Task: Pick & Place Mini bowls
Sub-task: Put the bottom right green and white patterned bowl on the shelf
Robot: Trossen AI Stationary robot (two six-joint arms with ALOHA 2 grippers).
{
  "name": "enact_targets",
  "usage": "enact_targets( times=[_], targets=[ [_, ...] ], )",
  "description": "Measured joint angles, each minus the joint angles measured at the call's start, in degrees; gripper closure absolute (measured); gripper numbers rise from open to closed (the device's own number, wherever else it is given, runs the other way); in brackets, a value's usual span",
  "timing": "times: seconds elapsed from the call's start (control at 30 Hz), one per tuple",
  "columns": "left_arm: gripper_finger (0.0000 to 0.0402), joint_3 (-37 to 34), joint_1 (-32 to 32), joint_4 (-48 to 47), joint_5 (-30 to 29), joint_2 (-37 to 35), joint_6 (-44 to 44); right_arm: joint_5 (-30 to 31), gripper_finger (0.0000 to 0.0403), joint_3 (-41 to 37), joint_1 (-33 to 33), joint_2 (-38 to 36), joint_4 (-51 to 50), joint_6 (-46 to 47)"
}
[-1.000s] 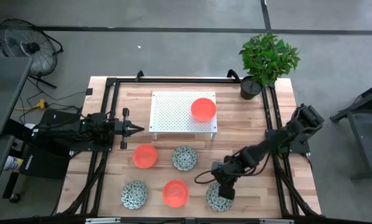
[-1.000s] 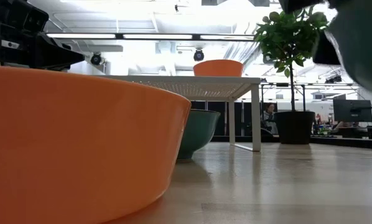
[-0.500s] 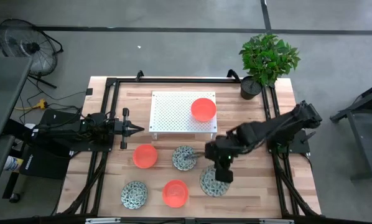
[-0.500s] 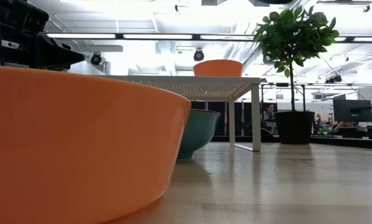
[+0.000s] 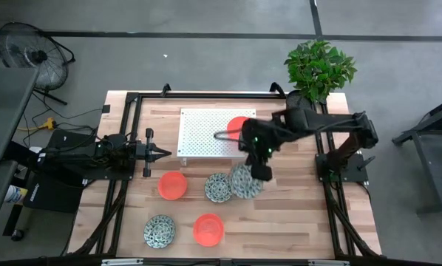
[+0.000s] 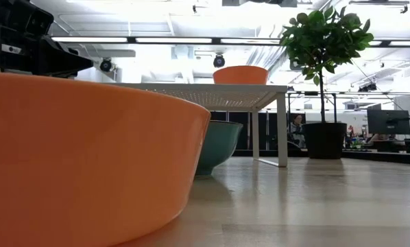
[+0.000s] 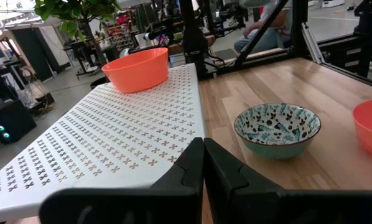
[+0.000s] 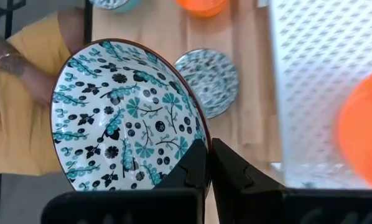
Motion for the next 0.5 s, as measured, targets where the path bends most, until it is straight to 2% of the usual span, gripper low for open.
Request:
enact_targets(
  times=[0.27,0.5],
  targets=[
    [0.0401,0.0,0.0,0.0,0.0,0.0,0.0,-0.5,0.0402,6.5,-6.9,4.6,1.4,-5.3],
    [0.0401,0.0,0.0,0.0,0.0,0.0,0.0,1.6,0.0402,15.6,-12.0,10.7,2.1,-0.6]
  ],
)
